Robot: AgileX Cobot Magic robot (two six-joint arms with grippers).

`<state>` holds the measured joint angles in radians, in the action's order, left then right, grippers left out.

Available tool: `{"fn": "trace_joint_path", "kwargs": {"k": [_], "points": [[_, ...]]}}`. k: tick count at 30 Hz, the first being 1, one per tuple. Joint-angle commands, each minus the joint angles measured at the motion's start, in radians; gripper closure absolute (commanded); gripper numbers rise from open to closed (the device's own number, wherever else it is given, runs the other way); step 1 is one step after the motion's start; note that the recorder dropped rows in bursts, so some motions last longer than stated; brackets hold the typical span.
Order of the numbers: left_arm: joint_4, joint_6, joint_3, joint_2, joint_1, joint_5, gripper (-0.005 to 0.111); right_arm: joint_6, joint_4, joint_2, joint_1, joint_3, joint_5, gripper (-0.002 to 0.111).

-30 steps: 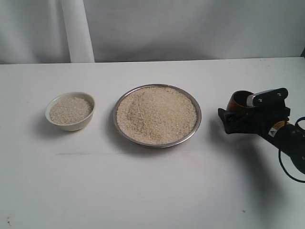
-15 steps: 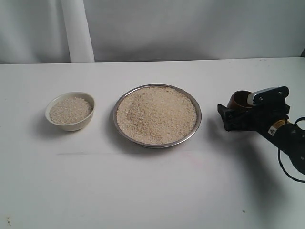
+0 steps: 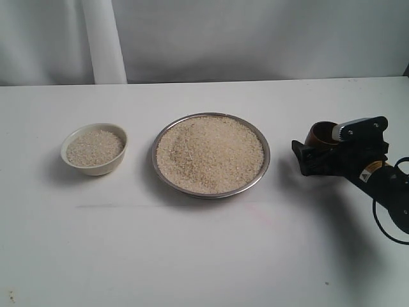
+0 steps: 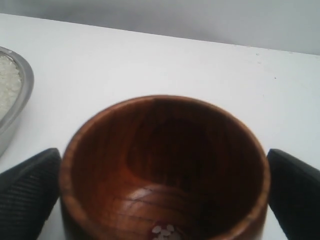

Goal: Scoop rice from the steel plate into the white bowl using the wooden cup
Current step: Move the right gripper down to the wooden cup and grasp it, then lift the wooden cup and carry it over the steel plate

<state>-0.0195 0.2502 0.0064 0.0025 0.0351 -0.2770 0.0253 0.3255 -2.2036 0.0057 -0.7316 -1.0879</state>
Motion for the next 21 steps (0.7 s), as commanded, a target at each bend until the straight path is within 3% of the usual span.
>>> {"fn": "trace_joint_path", "kwargs": {"k": [1, 12, 21], "points": [[0.002, 0.004, -0.006, -0.003, -0.005, 0.01, 0.107, 0.001, -0.003, -0.003, -0.005, -0.003, 0.0, 0.003], [0.002, 0.004, -0.006, -0.003, -0.005, 0.01, 0.107, 0.001, -0.005, -0.003, -0.005, -0.003, 0.002, 0.006], [0.002, 0.004, -0.006, -0.003, -0.005, 0.01, 0.107, 0.003, -0.003, -0.003, -0.005, -0.003, 0.007, 0.053]]}}
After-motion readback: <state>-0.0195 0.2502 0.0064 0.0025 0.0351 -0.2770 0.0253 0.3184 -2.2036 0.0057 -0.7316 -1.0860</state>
